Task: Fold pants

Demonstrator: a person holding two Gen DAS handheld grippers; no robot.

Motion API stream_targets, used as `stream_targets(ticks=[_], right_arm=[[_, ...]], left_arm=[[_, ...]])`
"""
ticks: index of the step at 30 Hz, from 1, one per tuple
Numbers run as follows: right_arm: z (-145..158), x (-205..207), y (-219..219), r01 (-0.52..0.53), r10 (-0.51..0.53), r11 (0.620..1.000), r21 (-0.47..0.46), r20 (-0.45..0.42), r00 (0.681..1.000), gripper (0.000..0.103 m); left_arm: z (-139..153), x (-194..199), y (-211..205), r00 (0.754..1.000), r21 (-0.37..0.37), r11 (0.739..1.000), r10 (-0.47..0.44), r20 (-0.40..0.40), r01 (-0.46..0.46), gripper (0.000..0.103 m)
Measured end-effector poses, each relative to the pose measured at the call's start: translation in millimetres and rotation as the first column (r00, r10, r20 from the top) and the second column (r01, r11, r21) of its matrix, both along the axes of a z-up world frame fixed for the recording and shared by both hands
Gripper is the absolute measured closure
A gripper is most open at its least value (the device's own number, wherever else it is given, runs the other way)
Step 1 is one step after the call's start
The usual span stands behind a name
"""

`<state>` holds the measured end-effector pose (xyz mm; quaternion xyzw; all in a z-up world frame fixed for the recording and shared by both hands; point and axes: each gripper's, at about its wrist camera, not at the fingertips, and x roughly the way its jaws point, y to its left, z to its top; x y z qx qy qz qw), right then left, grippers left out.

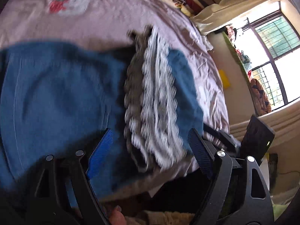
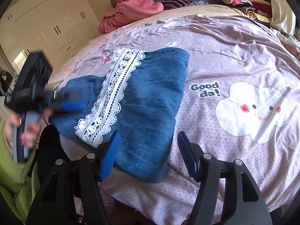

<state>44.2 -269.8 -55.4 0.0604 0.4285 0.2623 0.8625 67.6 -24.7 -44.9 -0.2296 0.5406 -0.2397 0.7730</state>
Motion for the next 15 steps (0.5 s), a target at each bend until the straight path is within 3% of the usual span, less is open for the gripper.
stream_targets(ticks=[3,5,6,7,8,11,15], right_arm=[[-2,2,1,0.005,-0.005,1.000,-0.009,-0.003,1.000,0.037],[-1,3,3,0.003,-0.003,1.000,-0.014,0.002,1.000,0.037],[-2,4,4,0.003,-0.003,1.000,-0.015,0.005,1.000,0.037],[-4,5,5,0.004,-0.004,1.000,-0.022,0.000,1.000,0.037],[-5,5,6,0.000,0.000,1.000,-0.024,-0.004,1.000,0.037],[-10,4,9,-0.009,0.007,0.999,-0.051,-0.027,1.000,0.037],[-5,-4,6,-0.019,0.018,0.999,-0.049,-0.014,1.000,0.037]], left_arm=[[-8,-12,-5,1.000,0.008,1.000,0.022,0.010,-0.023,0.029],[-12,-14,-16,1.000,0.030,0.999,0.017,0.004,-0.017,0.051],[-13,-15,-21,1.000,0.055,0.998,0.010,0.001,-0.010,0.058],[-14,-15,-26,1.000,0.095,0.995,0.009,0.006,-0.009,0.076],[-17,-16,-28,1.000,0.118,0.993,0.015,0.002,-0.015,0.084],[-11,-22,-30,1.000,0.136,0.991,0.004,0.017,-0.006,0.091],[-3,-41,-30,0.998,0.215,0.976,-0.031,0.062,0.017,0.091]])
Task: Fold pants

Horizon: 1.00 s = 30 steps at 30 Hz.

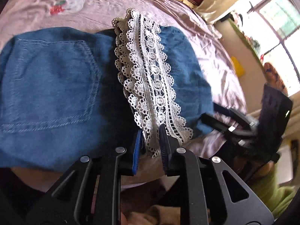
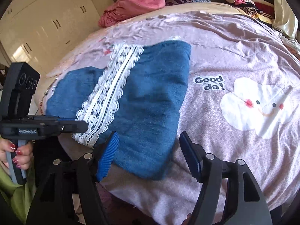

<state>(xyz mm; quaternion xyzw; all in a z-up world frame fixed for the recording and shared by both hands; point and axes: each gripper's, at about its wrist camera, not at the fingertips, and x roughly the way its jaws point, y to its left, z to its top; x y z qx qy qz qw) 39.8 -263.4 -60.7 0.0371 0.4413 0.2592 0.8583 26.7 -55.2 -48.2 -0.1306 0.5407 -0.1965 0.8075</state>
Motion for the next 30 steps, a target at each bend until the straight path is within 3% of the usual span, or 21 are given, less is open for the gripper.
stream_targets(ticks=[3,6,9,17,21,22,23,24,26,30], right_arm=[[-2,2,-3,0.023,-0.023,1.000,-0.021,-0.019,1.000,0.037],[16,0,-7,0.027,-0.026,0.999,-0.019,0.041,0.999,0.037],[33,4,-7,0.022,-0.020,1.000,-0.019,0.095,0.995,0.037],[59,40,-6,0.004,0.002,0.999,-0.044,0.137,0.991,0.034],[70,67,5,-0.073,0.076,0.997,-0.035,0.119,0.990,0.034],[71,73,9,-0.100,0.102,0.995,-0.027,0.102,0.990,0.040],[70,79,14,-0.123,0.124,0.992,-0.020,0.085,0.989,0.055],[69,86,21,-0.151,0.151,0.988,-0.013,0.067,0.986,0.058],[65,97,37,-0.184,0.186,0.982,-0.044,0.050,0.981,0.062],[46,119,71,-0.219,0.223,0.967,-0.129,0.012,0.975,0.062]], left_arm=[[-12,2,1,1.000,0.018,1.000,0.020,-0.019,-0.019,0.087],[-8,-1,-2,1.000,0.047,0.999,0.002,0.008,-0.002,0.085],[1,-3,-1,0.999,0.065,0.998,0.011,0.038,-0.014,0.072],[45,-5,-8,0.980,0.128,0.992,-0.045,0.193,0.020,0.036],[43,1,-28,0.974,0.156,0.987,-0.066,0.215,0.032,0.034],[41,1,-31,0.973,0.158,0.987,-0.070,0.222,0.034,0.034],[37,-1,-37,0.971,0.164,0.986,-0.072,0.229,0.035,0.034],[34,-3,-39,0.971,0.169,0.985,-0.080,0.225,0.041,0.035],[23,-3,-46,0.974,0.175,0.984,-0.083,0.212,0.046,0.050],[10,4,-49,0.978,0.240,0.970,-0.084,0.194,0.035,0.054]])
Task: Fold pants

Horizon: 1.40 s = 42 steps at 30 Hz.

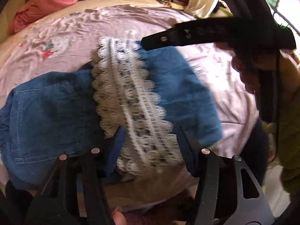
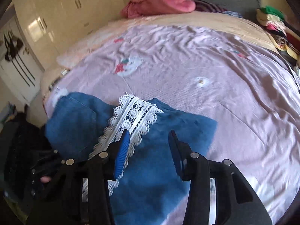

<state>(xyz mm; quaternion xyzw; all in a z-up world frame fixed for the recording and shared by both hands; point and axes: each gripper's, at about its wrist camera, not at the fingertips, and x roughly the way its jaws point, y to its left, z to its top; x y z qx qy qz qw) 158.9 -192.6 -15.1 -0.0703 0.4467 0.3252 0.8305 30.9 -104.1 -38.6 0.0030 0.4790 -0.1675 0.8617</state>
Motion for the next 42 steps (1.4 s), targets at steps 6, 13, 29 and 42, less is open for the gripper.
stream_targets(ticks=[6,13,29,42], right_arm=[[-32,31,30,0.007,-0.010,0.999,-0.039,-0.068,0.998,0.060],[-44,41,38,0.015,-0.019,0.999,-0.046,-0.081,0.997,0.059],[26,11,20,0.048,-0.050,0.997,0.063,0.029,0.998,0.044],[55,-9,41,0.023,-0.029,0.998,0.066,0.095,0.995,0.028]], left_arm=[[-11,9,17,0.998,-0.009,0.999,0.050,-0.043,-0.051,0.054],[-15,16,20,0.997,-0.025,0.998,0.060,-0.046,-0.062,0.053],[33,0,47,0.990,-0.049,0.991,0.129,0.057,-0.127,0.031],[50,-10,84,0.974,-0.049,0.977,0.210,0.086,-0.207,0.016]])
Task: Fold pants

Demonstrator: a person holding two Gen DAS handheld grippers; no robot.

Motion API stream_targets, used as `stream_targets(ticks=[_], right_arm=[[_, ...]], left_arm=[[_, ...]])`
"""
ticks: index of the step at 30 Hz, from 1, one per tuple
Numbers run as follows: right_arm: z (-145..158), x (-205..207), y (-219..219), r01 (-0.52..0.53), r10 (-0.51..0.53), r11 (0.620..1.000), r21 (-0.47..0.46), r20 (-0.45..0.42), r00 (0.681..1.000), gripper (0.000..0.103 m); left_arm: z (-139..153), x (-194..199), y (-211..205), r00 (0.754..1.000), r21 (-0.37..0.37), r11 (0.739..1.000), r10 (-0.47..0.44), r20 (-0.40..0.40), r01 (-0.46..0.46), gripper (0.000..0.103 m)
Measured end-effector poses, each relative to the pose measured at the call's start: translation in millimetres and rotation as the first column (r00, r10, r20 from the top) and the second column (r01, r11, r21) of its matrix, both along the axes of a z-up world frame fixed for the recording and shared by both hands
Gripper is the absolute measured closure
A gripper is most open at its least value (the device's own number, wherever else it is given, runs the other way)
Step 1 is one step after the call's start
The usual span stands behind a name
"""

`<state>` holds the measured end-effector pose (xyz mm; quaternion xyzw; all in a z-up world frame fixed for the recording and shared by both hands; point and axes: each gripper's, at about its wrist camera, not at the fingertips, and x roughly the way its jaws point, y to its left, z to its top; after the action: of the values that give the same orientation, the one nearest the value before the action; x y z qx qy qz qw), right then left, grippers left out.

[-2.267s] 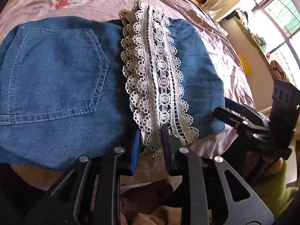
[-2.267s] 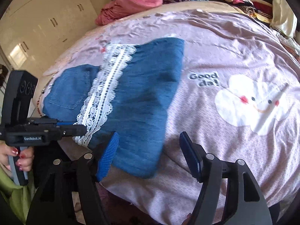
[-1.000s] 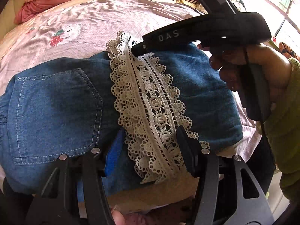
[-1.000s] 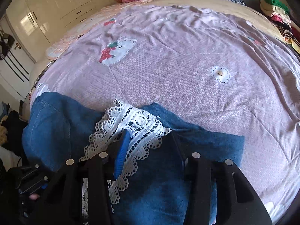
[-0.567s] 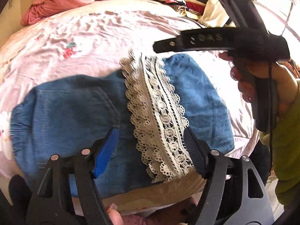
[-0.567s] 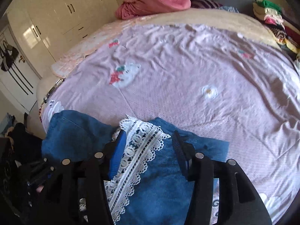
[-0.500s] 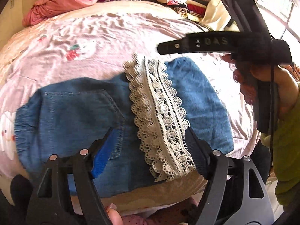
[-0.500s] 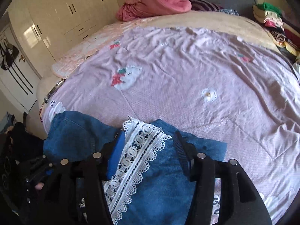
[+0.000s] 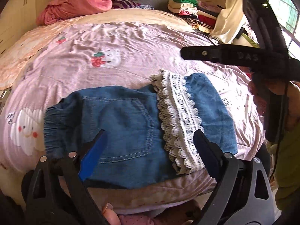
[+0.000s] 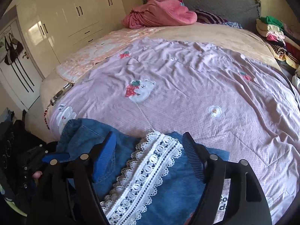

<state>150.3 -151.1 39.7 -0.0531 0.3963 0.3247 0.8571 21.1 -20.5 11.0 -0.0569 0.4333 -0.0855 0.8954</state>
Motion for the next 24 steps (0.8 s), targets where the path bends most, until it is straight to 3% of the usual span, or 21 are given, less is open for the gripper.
stream_targets(ticks=[7,16,24], right_arm=[[9,-9,13,-0.008,0.008,1.000,0.003,0.022,1.000,0.023],[14,-24,35,-0.035,0.037,0.999,-0.033,0.055,0.998,0.013],[14,-29,61,-0.090,0.094,0.994,-0.066,0.059,0.994,0.013]], left_arm=[[5,-8,23,0.999,-0.001,0.999,0.044,0.006,-0.044,0.010],[9,-24,64,0.992,-0.015,0.992,0.126,0.019,-0.125,0.010],[-10,-40,122,0.969,-0.053,0.968,0.245,-0.041,-0.247,0.010]])
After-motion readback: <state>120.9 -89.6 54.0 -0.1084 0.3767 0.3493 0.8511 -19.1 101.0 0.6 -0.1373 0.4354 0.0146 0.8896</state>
